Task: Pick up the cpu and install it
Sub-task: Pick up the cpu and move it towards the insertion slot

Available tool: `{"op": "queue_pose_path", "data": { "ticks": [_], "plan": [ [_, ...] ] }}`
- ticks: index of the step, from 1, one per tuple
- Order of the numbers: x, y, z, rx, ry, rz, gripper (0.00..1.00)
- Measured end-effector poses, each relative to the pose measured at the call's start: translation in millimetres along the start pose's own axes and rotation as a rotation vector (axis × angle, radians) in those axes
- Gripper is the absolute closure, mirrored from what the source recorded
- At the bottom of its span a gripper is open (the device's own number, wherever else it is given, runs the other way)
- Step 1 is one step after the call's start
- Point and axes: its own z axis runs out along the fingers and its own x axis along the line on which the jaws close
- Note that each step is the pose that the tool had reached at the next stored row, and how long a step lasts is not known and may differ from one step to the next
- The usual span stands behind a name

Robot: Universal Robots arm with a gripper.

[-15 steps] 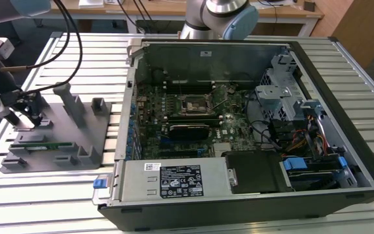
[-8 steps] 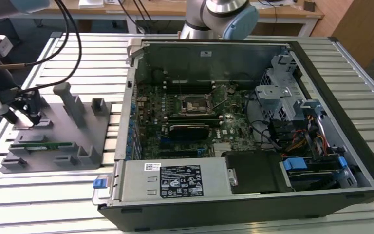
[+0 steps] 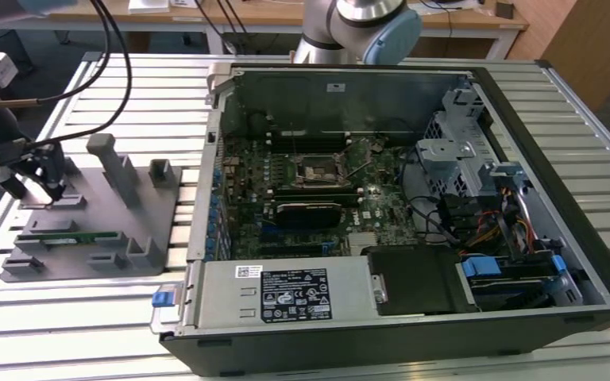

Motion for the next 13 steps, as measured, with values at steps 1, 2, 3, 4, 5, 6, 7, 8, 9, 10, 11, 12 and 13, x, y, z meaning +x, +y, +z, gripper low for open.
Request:
{"op": "queue_pose_path", "data": {
  "ticks": [1, 2, 3, 4, 5, 6, 7, 8, 9, 10, 11, 12, 13],
  "plan": [
    [0.0, 0.0, -0.9, 0.0000, 0.0001, 0.000, 0.47],
    [0.0, 0.0, -1.7, 0.0000, 0.0000, 0.000, 0.47],
    [0.0, 0.1, -2.5, 0.0001, 0.0001, 0.000, 0.47],
    [0.0, 0.1, -3.3, 0.0000, 0.0000, 0.000, 0.47],
    [0.0, 0.1, -4.1, 0.0000, 0.0000, 0.000, 0.47],
    [0.0, 0.1, -4.9, 0.0000, -0.0001, 0.000, 0.47],
    [0.0, 0.2, -5.7, 0.0000, 0.0001, 0.000, 0.47],
    [0.0, 0.2, -6.6, 0.0000, 0.0000, 0.000, 0.47],
    [0.0, 0.2, -7.5, 0.0000, 0.0001, 0.000, 0.47],
    [0.0, 0.3, -8.3, 0.0000, 0.0000, 0.000, 0.47],
    [0.0, 0.3, -9.1, 0.0000, 0.0000, 0.000, 0.47],
    [0.0, 0.3, -9.9, -0.0001, -0.0001, 0.000, 0.47],
    [0.0, 0.3, -10.8, 0.0000, 0.0000, 0.000, 0.47]
  ]
}}
